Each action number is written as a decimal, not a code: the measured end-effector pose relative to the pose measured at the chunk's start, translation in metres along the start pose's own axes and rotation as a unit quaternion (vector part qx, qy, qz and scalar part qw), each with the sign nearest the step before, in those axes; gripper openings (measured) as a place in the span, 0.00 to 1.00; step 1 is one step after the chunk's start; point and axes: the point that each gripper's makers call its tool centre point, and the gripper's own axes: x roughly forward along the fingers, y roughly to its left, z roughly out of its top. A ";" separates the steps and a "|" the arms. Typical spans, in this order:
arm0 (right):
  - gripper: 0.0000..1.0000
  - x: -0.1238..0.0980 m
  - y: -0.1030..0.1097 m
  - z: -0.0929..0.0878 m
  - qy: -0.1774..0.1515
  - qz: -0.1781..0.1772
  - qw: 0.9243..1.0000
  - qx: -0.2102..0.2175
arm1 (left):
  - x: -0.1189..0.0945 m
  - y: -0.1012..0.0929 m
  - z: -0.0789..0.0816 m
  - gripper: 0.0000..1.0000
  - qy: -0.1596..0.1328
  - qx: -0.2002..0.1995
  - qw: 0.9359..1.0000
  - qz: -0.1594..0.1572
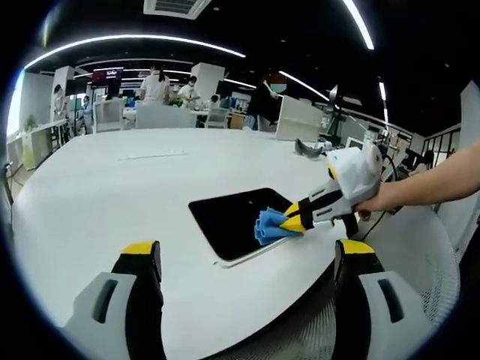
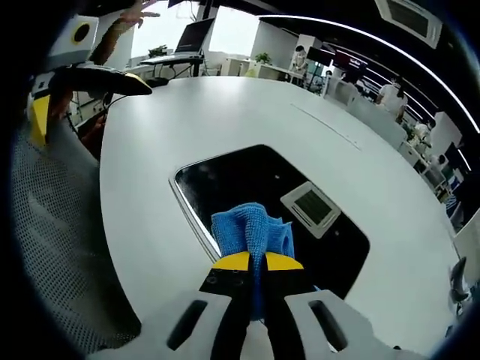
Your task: Wipe the mirror surface with the cleaning cloth until all visible marks leave the cleaned area.
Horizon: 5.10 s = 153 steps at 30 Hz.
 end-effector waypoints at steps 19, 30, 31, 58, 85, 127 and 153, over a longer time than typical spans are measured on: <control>0.00 0.012 -0.014 0.007 0.015 -0.023 1.000 0.011 | -0.001 0.001 0.005 0.96 -0.014 -0.003 1.000 -0.002; 0.00 0.021 -0.022 0.009 0.023 -0.032 0.999 0.006 | -0.001 0.000 0.004 0.95 -0.015 -0.002 1.000 -0.004; 0.00 0.020 -0.023 0.009 0.023 -0.034 0.999 0.007 | -0.001 0.000 0.004 0.95 -0.015 -0.002 1.000 -0.004; 0.00 0.039 -0.048 0.025 0.030 -0.060 0.998 -0.009 | -0.001 0.003 0.005 0.94 -0.020 -0.004 1.000 0.001; 0.00 0.052 -0.066 0.032 0.013 -0.084 0.996 0.018 | 0.001 -0.001 0.003 0.93 -0.015 0.000 1.000 -0.008; 0.00 0.063 -0.080 0.038 0.029 -0.084 0.996 0.006 | 0.002 0.000 0.002 0.93 -0.013 -0.004 1.000 -0.005; 0.00 0.065 -0.080 0.037 0.028 -0.068 0.997 -0.022 | 0.002 0.002 0.001 0.93 -0.014 -0.004 1.000 -0.001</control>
